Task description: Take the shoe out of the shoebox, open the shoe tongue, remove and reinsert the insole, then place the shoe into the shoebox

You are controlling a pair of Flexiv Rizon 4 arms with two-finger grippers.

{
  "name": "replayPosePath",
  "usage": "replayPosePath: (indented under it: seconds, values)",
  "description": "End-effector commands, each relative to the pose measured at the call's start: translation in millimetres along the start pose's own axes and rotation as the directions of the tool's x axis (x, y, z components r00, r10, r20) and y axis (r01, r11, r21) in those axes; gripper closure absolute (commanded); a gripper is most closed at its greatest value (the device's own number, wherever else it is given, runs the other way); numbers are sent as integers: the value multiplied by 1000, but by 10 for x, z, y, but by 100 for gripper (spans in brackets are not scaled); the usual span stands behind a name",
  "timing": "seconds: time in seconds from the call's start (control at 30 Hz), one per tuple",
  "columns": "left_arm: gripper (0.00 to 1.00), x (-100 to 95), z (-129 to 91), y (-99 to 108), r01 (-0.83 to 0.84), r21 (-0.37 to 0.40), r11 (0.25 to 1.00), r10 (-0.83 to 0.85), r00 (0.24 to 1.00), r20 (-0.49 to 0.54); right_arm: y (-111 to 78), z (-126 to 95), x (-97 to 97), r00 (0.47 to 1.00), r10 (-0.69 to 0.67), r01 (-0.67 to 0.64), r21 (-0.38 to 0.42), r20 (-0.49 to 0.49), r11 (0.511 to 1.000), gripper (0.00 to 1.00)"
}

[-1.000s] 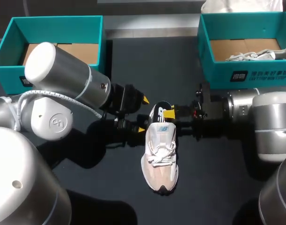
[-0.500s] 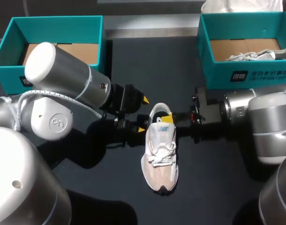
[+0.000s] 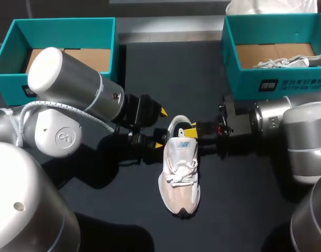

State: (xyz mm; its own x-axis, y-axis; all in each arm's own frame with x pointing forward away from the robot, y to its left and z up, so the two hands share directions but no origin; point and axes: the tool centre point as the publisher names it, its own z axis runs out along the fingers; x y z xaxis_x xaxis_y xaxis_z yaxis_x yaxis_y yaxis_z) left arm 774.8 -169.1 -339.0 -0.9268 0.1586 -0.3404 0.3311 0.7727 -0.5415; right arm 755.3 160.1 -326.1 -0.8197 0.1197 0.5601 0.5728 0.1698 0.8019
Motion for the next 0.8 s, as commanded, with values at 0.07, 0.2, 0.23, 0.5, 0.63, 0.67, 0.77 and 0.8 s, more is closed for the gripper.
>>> replayPosePath:
  seconds: [0.07, 0.2, 0.23, 0.5, 0.63, 0.67, 0.77, 0.8]
  values:
    - [0, 12, 5, 3, -1, 0, 1000, 1, 1000, 2, 80, -47, 94, 1000, -22, 22, -16, 8, 1000, 58]
    - [0, 12, 5, 3, -1, 0, 1000, 1, 1000, 2, 169, -45, 121, 999, -40, 40, -43, 8, 998, 54]
    - [0, 12, 5, 3, -1, 0, 1000, 1, 1000, 2, 186, -41, 119, 999, -39, 40, -47, 8, 998, 54]
    - [0, 12, 5, 3, -1, 0, 1000, 1, 1000, 2, 134, 58, 55, 999, -47, 47, -33, 5, 998, 99]
    - [0, 12, 5, 3, -1, 0, 1000, 1, 1000, 2, 95, 117, -9, 998, -57, 57, -21, 7, 998, 100]
    - [0, 12, 5, 3, -1, 0, 1000, 1, 1000, 2, 96, 133, -20, 998, -61, 61, -21, 7, 998, 100]
    - [0, 12, 5, 3, -1, 0, 1000, 1, 1000, 2, 102, 180, -59, 997, -72, 72, -17, 9, 997, 100]
    - [0, 12, 5, 3, -1, 0, 1000, 1, 1000, 2, 107, 186, -63, 997, -79, 79, -12, 8, 997, 100]
